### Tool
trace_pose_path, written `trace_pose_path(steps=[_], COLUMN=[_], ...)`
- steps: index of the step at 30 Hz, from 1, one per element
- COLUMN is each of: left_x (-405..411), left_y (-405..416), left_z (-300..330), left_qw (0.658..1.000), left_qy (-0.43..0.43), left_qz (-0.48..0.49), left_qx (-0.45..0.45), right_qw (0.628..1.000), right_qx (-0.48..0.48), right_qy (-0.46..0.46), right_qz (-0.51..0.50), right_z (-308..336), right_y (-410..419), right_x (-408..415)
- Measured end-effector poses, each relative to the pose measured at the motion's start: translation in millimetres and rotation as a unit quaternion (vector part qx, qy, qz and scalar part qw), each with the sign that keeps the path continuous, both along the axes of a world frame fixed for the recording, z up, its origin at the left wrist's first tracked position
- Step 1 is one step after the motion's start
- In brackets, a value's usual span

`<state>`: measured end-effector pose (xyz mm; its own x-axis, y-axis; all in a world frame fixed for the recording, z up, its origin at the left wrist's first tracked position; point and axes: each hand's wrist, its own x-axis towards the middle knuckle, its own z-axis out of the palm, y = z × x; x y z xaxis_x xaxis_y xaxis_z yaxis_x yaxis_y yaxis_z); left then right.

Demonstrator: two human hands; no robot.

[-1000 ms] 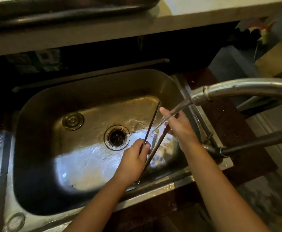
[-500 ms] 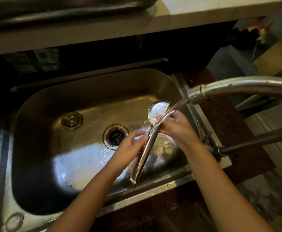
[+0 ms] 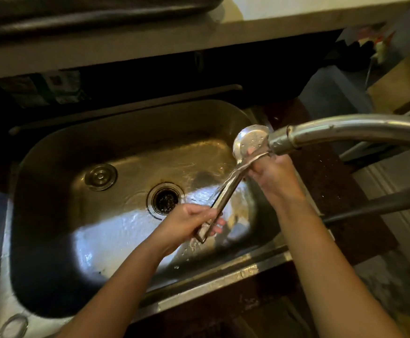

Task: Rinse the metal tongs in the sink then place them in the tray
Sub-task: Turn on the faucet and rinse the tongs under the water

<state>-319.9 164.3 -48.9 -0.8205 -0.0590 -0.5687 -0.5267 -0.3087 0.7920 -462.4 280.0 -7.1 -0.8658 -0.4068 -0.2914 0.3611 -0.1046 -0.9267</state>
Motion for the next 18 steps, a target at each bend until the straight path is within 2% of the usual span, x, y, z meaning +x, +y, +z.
trace_pose_path(steps=[4, 8, 14, 18], left_x=[-2, -24, 7, 15], left_y=[-9, -16, -14, -16], left_z=[1, 15, 3, 4], left_qw=[0.997, 0.998, 1.0, 0.997], left_qy=[0.005, 0.042, -0.001, -0.002], left_qz=[-0.059, -0.006, -0.03, -0.076], left_qx=[-0.045, -0.049, 0.007, 0.014], right_qw=[0.999, 0.994, 0.999, 0.997], right_qx=[0.031, 0.048, 0.037, 0.06], right_qy=[-0.003, 0.011, -0.008, -0.042], right_qz=[0.036, 0.101, 0.005, 0.032], right_z=[-7, -11, -2, -7], right_y=[-4, -15, -12, -15], right_x=[13, 36, 3, 1])
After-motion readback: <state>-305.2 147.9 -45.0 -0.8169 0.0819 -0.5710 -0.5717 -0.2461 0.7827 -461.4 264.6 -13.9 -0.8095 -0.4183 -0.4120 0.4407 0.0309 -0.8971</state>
